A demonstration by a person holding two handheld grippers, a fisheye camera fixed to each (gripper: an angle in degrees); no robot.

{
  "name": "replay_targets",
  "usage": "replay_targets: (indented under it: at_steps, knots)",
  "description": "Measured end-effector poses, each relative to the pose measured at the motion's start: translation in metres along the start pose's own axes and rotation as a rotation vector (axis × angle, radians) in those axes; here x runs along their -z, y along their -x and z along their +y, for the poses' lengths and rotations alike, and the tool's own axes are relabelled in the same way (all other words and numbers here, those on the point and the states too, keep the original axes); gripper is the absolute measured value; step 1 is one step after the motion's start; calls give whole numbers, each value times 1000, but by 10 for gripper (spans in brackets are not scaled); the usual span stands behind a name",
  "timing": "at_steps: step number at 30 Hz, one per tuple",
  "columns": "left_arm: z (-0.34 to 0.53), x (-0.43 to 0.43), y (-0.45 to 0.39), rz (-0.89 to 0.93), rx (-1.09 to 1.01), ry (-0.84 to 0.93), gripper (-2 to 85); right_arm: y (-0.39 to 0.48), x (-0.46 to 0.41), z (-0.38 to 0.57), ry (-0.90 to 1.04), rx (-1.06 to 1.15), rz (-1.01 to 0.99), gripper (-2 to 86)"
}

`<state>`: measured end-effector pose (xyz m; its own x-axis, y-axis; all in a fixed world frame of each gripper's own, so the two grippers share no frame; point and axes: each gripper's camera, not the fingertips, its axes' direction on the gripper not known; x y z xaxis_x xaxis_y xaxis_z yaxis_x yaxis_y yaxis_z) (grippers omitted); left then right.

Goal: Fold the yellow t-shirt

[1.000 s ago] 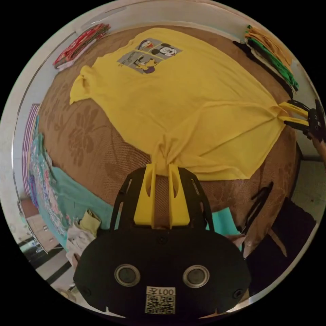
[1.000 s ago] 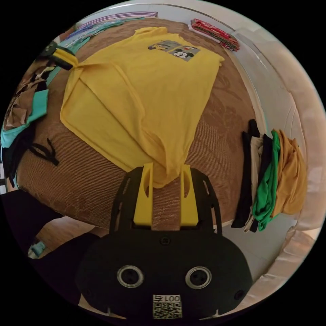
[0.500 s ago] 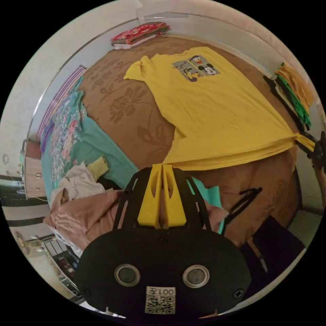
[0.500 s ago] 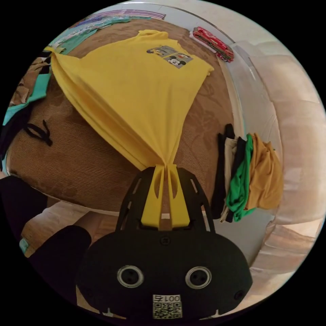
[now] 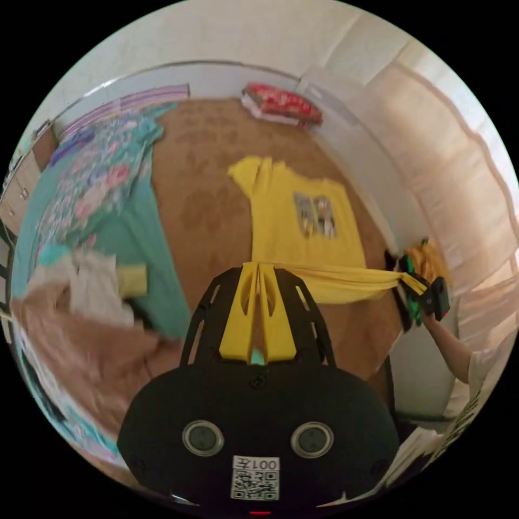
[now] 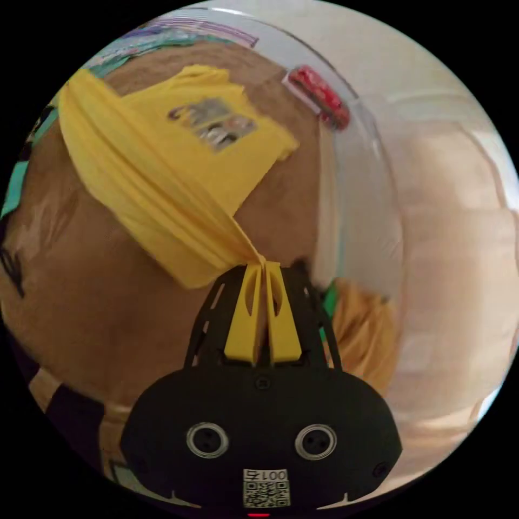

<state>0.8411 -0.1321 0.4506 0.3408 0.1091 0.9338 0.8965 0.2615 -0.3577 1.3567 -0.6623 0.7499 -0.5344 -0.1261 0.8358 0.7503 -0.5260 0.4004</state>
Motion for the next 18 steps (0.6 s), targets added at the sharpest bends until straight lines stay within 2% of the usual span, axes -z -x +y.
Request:
replay_targets:
  at_steps: [4, 7, 10, 13, 18]
  knots:
    - [-146, 49, -7, 27, -14, -282, -10, -150, 44, -132, -219, -72, 279, 7]
    - [-185, 123, -38, -30, -95, -469, -10, -240, 129, -160, -389, -277, 304, 7]
    - [-182, 177, -66, -97, -171, -534, -10, -279, 188, -138, -522, -344, 306, 7]
    - [-153, 206, -83, -124, -213, -545, -9, -282, 218, -103, -593, -302, 341, 7]
    - [-74, 206, -104, -164, -303, -451, -9, -251, 221, -27, -631, -223, 284, 7]
